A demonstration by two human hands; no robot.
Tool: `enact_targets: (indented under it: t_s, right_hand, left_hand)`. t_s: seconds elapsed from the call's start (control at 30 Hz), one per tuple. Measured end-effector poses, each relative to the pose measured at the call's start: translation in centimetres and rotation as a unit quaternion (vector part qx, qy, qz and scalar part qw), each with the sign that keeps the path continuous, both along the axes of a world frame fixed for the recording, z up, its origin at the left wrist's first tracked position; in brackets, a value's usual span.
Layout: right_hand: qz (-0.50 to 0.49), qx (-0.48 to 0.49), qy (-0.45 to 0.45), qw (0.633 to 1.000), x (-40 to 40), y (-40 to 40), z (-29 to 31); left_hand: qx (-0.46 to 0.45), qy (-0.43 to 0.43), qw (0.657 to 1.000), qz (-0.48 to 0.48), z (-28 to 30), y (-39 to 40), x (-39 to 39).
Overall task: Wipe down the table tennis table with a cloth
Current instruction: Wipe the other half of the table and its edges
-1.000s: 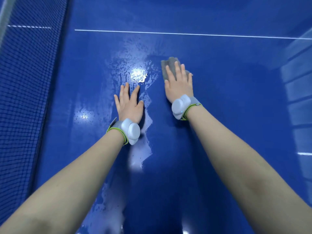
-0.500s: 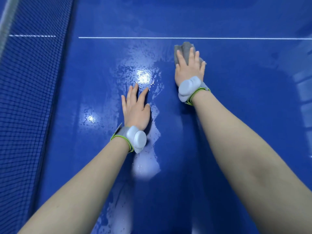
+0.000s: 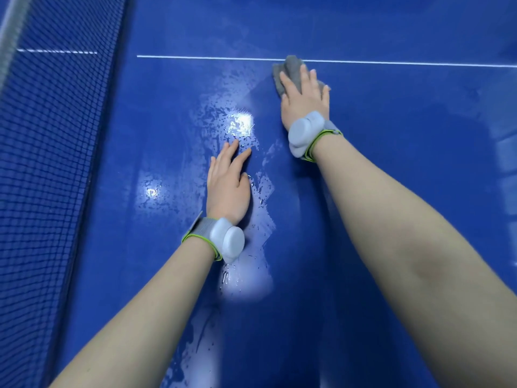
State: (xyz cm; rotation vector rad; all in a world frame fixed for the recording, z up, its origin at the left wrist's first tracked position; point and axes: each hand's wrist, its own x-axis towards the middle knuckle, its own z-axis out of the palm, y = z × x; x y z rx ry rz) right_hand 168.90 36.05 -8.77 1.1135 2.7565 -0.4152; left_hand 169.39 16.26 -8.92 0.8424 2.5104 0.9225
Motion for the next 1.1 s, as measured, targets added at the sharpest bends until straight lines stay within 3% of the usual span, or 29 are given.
enact_targets:
  t_s: [0.07, 0.23, 0.3, 0.5, 0.6, 0.8, 0.87, 1.03, 1.1]
  right_hand:
    - [0.03, 0.005, -0.007, 1.0, -0.8, -1.4, 0.2]
    - [0.238, -0.016, 0.011, 0.971, -0.1, -6.6, 0.8]
    - [0.266, -0.032, 0.016, 0.963, 1.6, -6.2, 0.8]
    - [0.022, -0.009, 0.009, 1.0, 4.3, -3.8, -0.2]
    - [0.046, -0.004, 0.0, 0.999, 4.5, -6.2, 0.1]
    - [0.254, -0.013, 0.011, 0.967, 7.4, -11.2, 0.7]
    - [0.28, -0.021, 0.012, 0.96, 8.8, -10.2, 0.9]
    - [0.061, -0.003, -0.027, 0.998, 10.4, -8.7, 0.4]
    - [0.041, 0.0, -0.031, 0.999, 10.2, -10.6, 0.6]
  left_hand:
    - [0.004, 0.005, 1.0, 0.005, 0.0, 0.0, 0.1]
    - [0.014, 0.0, 1.0, -0.003, -0.1, -0.3, -0.4]
    - [0.013, -0.002, 1.0, -0.014, 0.1, -1.0, 0.0]
    - [0.005, -0.025, 1.0, -0.007, 0.2, -4.5, 1.3]
    - [-0.002, -0.028, 1.0, 0.0, 0.2, -5.9, 1.9]
    - [-0.02, -0.025, 0.999, 0.015, 0.4, -8.0, 3.4]
    - [-0.028, -0.028, 0.999, 0.016, 0.6, -9.1, 4.0]
    - [-0.046, -0.037, 0.998, 0.024, 0.7, -11.5, 5.0]
    - [-0.053, -0.038, 0.997, 0.029, 0.8, -12.5, 5.6]
